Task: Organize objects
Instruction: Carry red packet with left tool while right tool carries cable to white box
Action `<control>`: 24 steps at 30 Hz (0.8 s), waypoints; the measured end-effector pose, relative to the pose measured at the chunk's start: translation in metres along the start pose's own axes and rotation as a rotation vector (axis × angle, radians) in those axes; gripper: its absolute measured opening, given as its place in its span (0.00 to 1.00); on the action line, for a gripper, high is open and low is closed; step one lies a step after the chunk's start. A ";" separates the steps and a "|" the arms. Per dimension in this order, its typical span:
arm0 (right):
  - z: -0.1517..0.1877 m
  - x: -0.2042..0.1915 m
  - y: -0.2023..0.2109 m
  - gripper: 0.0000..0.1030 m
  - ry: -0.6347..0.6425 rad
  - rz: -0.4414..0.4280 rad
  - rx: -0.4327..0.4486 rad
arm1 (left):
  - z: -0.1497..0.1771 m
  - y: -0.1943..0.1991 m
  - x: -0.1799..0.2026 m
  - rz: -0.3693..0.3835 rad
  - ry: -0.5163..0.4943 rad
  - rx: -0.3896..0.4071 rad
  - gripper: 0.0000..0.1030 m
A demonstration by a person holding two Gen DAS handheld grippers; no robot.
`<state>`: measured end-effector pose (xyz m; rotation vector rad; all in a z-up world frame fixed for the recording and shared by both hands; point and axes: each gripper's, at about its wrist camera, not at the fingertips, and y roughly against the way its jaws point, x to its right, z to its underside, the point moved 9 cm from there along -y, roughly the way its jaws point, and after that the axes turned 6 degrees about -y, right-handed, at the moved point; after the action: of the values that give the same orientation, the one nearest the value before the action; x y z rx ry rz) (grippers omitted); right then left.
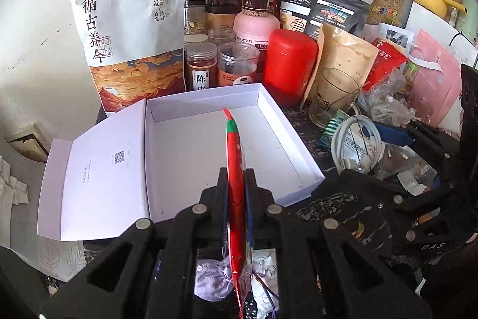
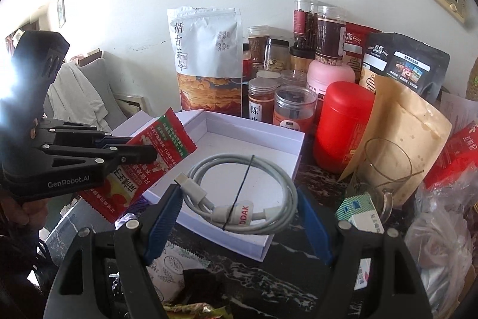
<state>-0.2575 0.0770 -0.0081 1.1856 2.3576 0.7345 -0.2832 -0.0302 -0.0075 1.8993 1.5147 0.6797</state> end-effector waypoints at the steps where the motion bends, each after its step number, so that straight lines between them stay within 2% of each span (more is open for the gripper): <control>1: -0.004 0.001 -0.004 0.76 0.001 -0.001 0.002 | -0.003 -0.003 -0.003 -0.004 0.000 0.001 0.08; 11: -0.034 0.004 -0.044 0.76 0.019 -0.018 0.000 | -0.030 -0.044 -0.033 -0.023 -0.007 -0.011 0.08; 24: -0.045 0.022 -0.107 0.76 -0.004 0.010 -0.077 | -0.059 -0.104 -0.059 -0.046 -0.027 -0.054 0.08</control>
<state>-0.3605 0.0286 -0.0408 1.1653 2.3005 0.8184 -0.4069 -0.0632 -0.0440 1.8208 1.5040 0.6652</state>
